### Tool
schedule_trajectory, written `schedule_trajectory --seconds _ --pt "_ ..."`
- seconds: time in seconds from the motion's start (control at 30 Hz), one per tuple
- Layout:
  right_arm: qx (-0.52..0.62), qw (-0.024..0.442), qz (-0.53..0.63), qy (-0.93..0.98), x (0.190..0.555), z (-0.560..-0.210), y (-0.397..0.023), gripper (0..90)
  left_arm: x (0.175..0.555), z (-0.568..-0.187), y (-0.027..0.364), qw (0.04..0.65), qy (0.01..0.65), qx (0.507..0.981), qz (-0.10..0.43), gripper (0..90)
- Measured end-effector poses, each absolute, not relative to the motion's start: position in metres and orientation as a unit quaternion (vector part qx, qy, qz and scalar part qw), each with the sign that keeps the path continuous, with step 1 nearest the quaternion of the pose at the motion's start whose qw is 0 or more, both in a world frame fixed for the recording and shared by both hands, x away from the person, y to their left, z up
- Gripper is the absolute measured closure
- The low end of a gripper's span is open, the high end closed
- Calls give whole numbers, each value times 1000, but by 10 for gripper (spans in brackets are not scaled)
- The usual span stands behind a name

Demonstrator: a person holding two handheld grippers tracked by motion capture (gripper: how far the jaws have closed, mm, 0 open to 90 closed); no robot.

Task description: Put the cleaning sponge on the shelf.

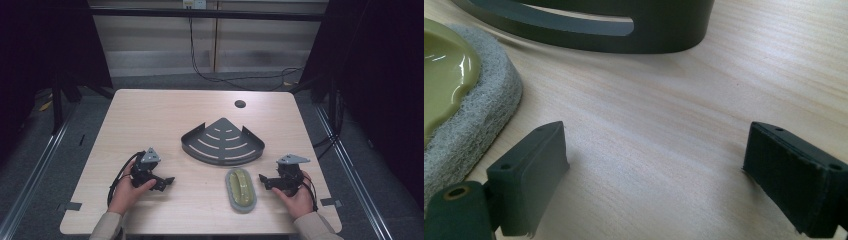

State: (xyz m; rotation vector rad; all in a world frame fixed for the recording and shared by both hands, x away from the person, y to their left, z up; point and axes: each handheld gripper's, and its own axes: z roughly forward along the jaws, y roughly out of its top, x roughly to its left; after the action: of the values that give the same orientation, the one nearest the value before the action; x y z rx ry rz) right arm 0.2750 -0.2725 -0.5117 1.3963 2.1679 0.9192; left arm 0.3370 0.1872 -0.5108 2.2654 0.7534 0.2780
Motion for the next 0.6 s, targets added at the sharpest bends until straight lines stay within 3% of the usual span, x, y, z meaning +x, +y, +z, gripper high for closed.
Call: schedule_trajectory --seconds 0.33,0.6 --pt "501 198 324 778 276 -511 -272 99 337 -511 187 361 293 879 107 0" --pt "520 160 278 792 284 -498 -274 164 337 -511 187 361 293 879 107 0"
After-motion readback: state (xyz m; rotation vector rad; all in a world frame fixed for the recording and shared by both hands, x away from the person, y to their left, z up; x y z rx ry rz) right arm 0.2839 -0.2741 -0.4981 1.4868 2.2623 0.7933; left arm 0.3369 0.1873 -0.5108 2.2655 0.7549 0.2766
